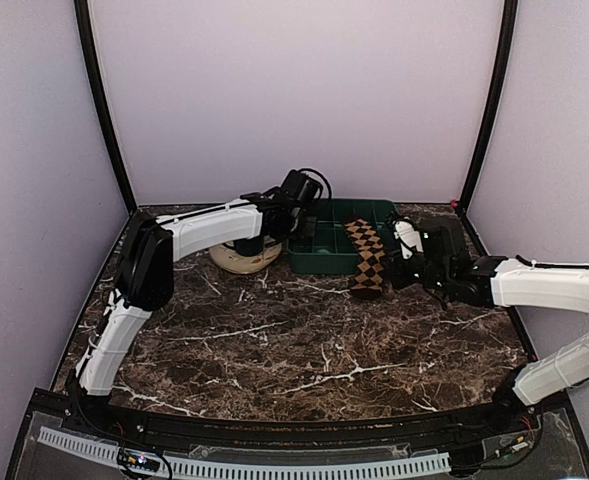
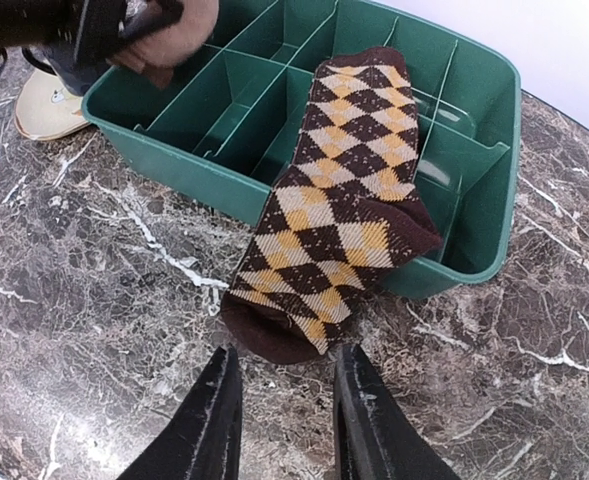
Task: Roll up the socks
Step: Move the storage box to the center of the board.
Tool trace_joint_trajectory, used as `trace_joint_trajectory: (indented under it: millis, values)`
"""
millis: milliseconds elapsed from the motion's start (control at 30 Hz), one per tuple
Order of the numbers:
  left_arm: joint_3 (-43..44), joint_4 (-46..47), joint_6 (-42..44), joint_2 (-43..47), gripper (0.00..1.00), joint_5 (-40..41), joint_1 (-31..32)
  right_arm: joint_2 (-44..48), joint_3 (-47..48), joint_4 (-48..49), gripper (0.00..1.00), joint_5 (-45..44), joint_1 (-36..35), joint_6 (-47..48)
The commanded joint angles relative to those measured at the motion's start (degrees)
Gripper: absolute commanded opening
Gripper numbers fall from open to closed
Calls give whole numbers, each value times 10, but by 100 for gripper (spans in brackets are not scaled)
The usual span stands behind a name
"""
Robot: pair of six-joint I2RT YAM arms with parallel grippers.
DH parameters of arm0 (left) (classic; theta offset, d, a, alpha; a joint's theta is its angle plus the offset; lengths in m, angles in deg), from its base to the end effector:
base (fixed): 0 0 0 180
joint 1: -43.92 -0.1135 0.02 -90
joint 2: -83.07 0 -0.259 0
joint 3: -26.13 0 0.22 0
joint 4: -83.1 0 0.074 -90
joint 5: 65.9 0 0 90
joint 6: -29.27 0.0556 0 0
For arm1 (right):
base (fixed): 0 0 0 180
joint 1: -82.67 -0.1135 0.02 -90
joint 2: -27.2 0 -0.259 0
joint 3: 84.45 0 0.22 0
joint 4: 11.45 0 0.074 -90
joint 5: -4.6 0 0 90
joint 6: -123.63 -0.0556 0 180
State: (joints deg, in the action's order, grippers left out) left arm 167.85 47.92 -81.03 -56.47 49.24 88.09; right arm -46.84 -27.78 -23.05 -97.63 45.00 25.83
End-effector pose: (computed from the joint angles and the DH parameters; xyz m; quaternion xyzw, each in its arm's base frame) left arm 0.4046 -0.3601 0.2222 0.0758 0.8607 -0.0866 0.4960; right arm 0.2217 0.1563 0.2347 -0.1685 0.8416 0.1105 0.5011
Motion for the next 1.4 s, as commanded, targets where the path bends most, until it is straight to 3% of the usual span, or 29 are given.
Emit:
trace_joint_trajectory:
  millis: [0,533,900,1367]
  values:
    - [38,-40,-7,-9,0,29,10,-5,-2,39,29,7,10,8]
    - [64,-144,-64,-33,0,50,22,-12,-9,43,29,26,22,9]
    - [131,-189,-84,-80,0,-5,17,-17,-6,45,29,29,25,9]
    - [148,-215,-110,-110,0,-61,-3,-39,6,48,29,37,25,8]
